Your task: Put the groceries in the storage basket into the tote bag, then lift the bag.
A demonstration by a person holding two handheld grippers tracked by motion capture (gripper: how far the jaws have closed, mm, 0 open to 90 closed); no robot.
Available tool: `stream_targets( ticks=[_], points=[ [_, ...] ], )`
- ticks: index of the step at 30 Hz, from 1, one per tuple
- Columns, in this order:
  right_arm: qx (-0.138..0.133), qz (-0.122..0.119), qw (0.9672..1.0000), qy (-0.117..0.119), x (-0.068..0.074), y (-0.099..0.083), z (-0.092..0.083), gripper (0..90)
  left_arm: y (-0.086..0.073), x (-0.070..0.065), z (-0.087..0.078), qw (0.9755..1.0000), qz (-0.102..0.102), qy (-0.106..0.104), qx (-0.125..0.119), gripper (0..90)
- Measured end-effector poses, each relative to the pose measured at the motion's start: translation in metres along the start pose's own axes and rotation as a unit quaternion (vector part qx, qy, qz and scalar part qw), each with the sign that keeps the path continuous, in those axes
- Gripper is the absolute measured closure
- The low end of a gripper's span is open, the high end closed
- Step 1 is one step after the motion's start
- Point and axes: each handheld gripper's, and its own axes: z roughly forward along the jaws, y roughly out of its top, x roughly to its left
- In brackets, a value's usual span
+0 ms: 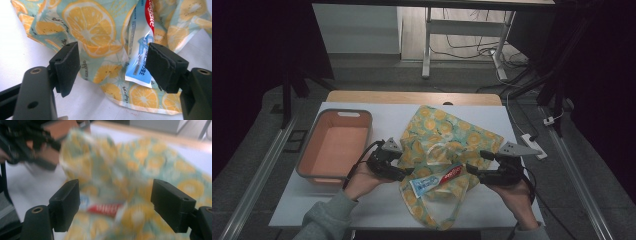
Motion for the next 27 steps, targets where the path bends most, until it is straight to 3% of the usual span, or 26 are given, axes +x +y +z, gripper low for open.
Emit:
stream_targets(
  ticks=[5,9,11,15,19,24,27],
  points=[
    [0.028,0.024,0.9992,-0.018,0.002,-0.026,0.001,24.4,0.002,0.001,0.016,0.9996,-0.014,0.004,0.024,27.8],
    [0.066,0.039,0.9967,-0.027,0.007,-0.044,0.014,24.6,0.006,0.001,0.031,0.9991,-0.018,0.005,0.039,28.5],
    [0.085,0.040,0.9952,-0.027,0.010,-0.050,0.021,24.3,0.007,0.004,0.039,0.9987,-0.027,0.007,0.043,29.8],
    [0.096,0.049,0.9936,-0.034,0.017,-0.056,0.031,22.0,0.007,0.005,0.046,0.9984,-0.031,0.012,0.046,34.7],
    [0.110,0.059,0.9915,-0.036,0.019,-0.062,0.045,21.8,0.006,0.011,0.050,0.9983,-0.042,0.013,0.039,52.7],
    [0.121,0.061,0.9906,-0.023,0.023,-0.066,0.053,22.9,0.004,0.013,0.050,0.9982,-0.041,0.010,0.044,84.5],
    [0.120,0.062,0.9906,-0.023,0.022,-0.066,0.053,23.4,0.003,0.012,0.045,0.9981,-0.040,0.008,0.046,86.1]
  ],
)
